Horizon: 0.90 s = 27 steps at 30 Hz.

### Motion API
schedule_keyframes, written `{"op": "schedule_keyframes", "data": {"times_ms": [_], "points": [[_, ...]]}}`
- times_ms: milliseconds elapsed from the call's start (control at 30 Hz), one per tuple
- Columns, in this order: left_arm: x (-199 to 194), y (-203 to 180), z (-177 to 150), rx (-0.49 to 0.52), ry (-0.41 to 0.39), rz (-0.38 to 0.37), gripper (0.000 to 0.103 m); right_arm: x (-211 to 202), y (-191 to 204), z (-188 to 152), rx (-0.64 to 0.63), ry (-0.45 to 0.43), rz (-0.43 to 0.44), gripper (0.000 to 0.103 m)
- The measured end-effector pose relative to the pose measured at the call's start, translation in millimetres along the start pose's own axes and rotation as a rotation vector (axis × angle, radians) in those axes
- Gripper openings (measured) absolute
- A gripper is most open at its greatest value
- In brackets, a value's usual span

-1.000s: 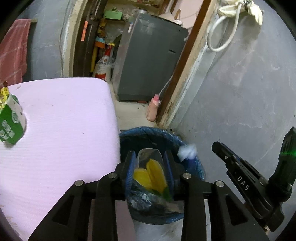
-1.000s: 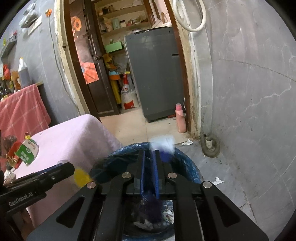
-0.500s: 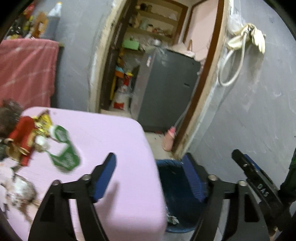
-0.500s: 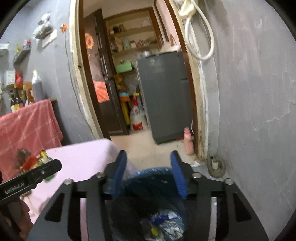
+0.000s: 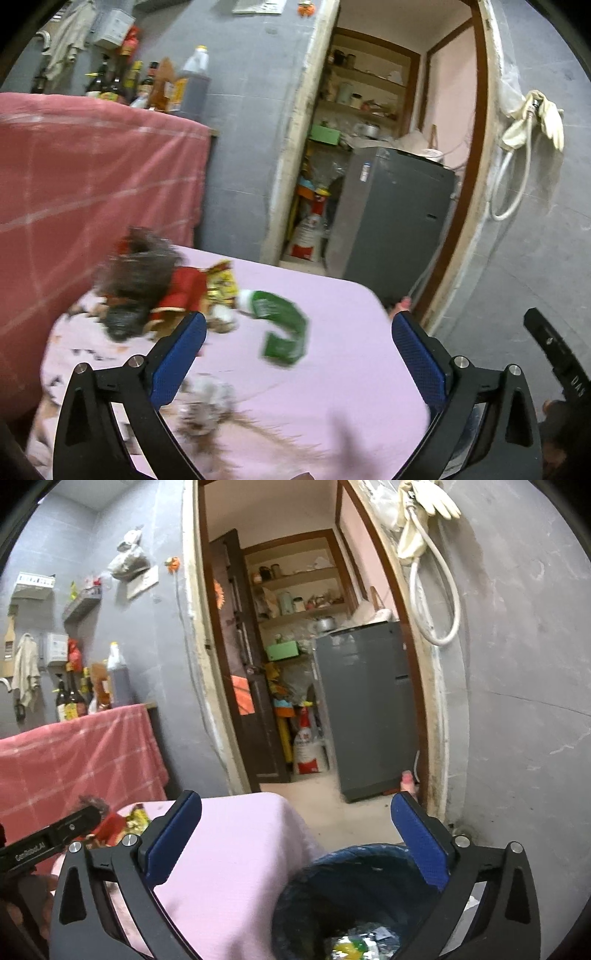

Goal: Collect trash
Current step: 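Move the left tool to the small white can while the right tool approaches the green carton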

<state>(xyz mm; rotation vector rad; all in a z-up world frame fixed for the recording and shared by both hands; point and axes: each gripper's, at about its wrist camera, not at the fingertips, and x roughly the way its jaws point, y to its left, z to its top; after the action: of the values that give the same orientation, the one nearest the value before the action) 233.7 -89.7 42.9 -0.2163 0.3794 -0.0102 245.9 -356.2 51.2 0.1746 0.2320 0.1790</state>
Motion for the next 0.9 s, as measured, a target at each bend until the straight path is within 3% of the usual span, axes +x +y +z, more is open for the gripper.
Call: {"op": "schedule_keyframes", "data": {"times_ms": [200, 433, 833, 900], "points": [[-17, 35, -8, 0.000, 0.008, 0.059, 0.098, 1, 27, -4, -0.023, 0.005, 0.048, 0.103], [-26, 73, -24, -0.035, 0.085, 0.097, 0.098, 14, 56, -14, -0.049, 0.057, 0.105, 0.103], [-10, 78, -40, -0.040, 0.250, 0.008, 0.097, 44, 87, -36, -0.091, 0.185, 0.176, 0.103], [-5, 75, -42, -0.038, 0.269, -0.010, 0.090, 47, 88, -39, -0.099, 0.201, 0.182, 0.103]]}}
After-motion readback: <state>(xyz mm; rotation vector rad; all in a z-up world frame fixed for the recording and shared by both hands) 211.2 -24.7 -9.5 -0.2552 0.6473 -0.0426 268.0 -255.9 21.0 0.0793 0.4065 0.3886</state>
